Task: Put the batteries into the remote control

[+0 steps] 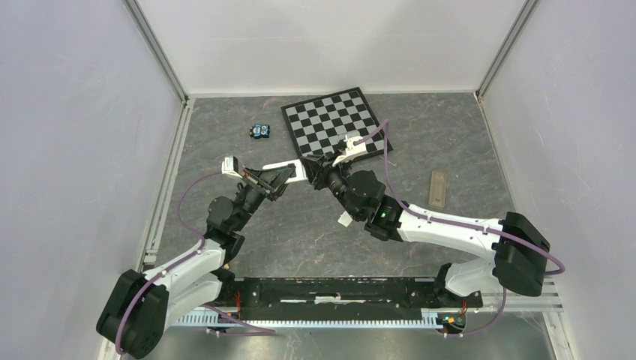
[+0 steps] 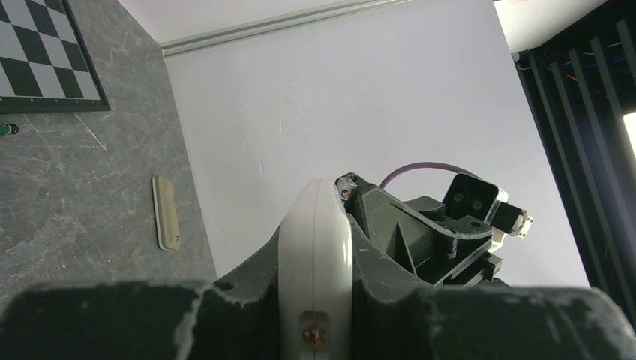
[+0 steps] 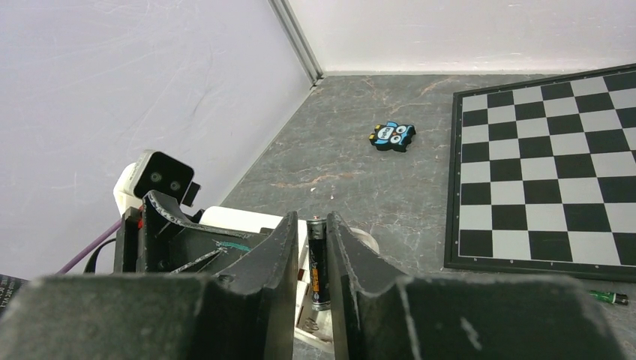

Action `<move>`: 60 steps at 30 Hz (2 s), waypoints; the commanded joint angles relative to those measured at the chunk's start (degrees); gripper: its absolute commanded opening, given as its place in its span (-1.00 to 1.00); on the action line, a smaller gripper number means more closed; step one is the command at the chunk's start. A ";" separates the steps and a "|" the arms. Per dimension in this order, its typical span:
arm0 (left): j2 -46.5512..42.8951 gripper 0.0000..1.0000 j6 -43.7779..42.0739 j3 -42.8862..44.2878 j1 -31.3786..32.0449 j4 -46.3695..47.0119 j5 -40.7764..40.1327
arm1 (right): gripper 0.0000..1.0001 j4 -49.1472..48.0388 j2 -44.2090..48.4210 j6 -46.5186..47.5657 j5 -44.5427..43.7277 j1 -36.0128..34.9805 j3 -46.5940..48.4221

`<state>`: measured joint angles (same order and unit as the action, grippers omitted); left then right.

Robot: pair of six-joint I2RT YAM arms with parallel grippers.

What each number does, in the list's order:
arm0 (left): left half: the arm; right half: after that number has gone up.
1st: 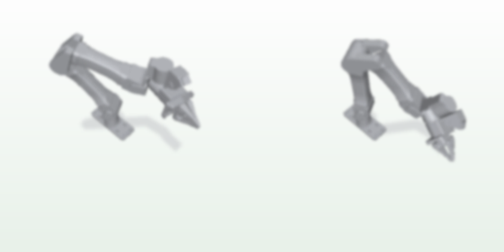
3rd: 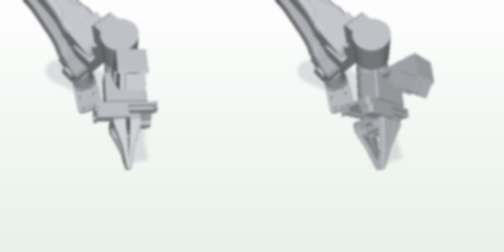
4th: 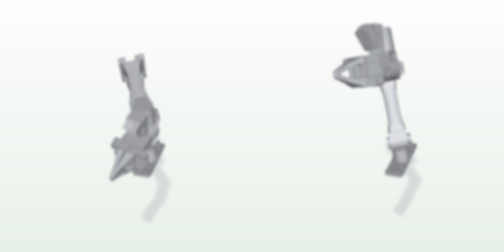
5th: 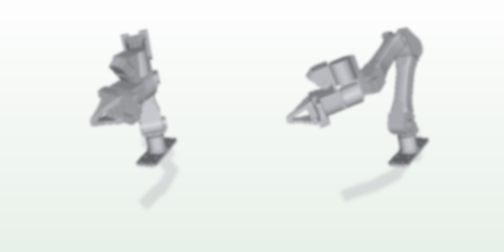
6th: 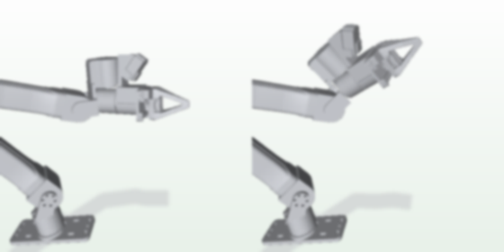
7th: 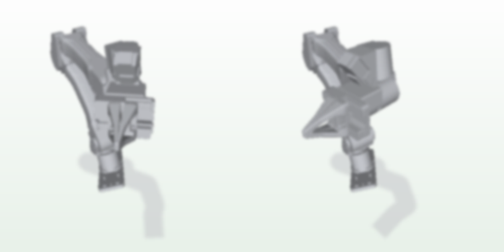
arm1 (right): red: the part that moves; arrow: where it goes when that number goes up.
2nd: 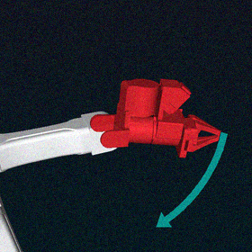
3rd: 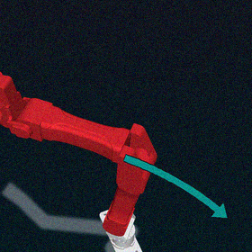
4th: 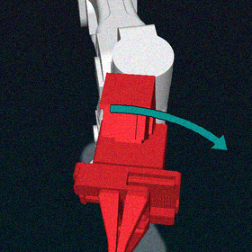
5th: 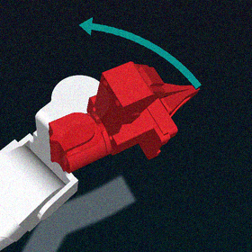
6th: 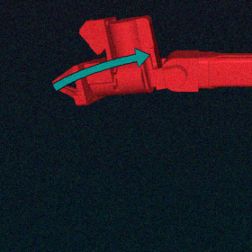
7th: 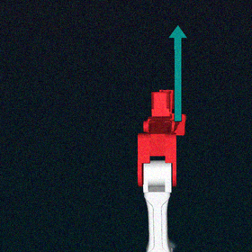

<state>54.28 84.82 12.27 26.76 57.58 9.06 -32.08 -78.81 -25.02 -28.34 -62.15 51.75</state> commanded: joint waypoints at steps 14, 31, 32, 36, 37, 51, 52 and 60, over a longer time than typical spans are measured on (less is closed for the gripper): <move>-1.67 -0.96 2.77 0.39 0.22 6.73 -1.37 | -0.58 4.54 2.55 -2.28 -2.28 -0.34 1.95; -1.37 -0.96 2.99 0.34 0.26 6.94 -1.51 | -0.43 5.14 3.30 -2.58 -1.01 -0.34 2.91; -1.37 -0.96 3.15 0.38 0.26 6.93 -1.29 | -0.40 5.77 3.33 -2.11 -0.85 -0.34 3.39; -1.65 -0.96 3.34 -0.07 0.22 7.00 -1.29 | -0.30 6.73 4.19 -1.61 -0.54 -0.31 3.50; -1.76 -0.96 3.34 -0.22 0.25 6.94 -1.41 | -0.28 6.96 4.47 -1.64 -0.58 -0.32 3.44; -4.64 -0.96 0.46 -1.54 0.08 4.22 -1.24 | 0.57 19.81 13.22 -7.90 -4.54 -0.30 6.26; -4.78 -0.96 0.12 -1.53 0.05 4.12 -1.36 | 0.69 21.79 13.83 -9.91 -5.08 -0.21 6.71; -5.14 -0.96 -4.29 -0.33 0.04 4.26 -1.06 | 0.96 21.50 19.04 -37.63 3.44 2.70 -2.68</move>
<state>49.95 85.03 10.85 26.76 59.66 8.51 -9.19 -62.59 -44.47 -29.80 -61.45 55.20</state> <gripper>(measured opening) 0.278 0.979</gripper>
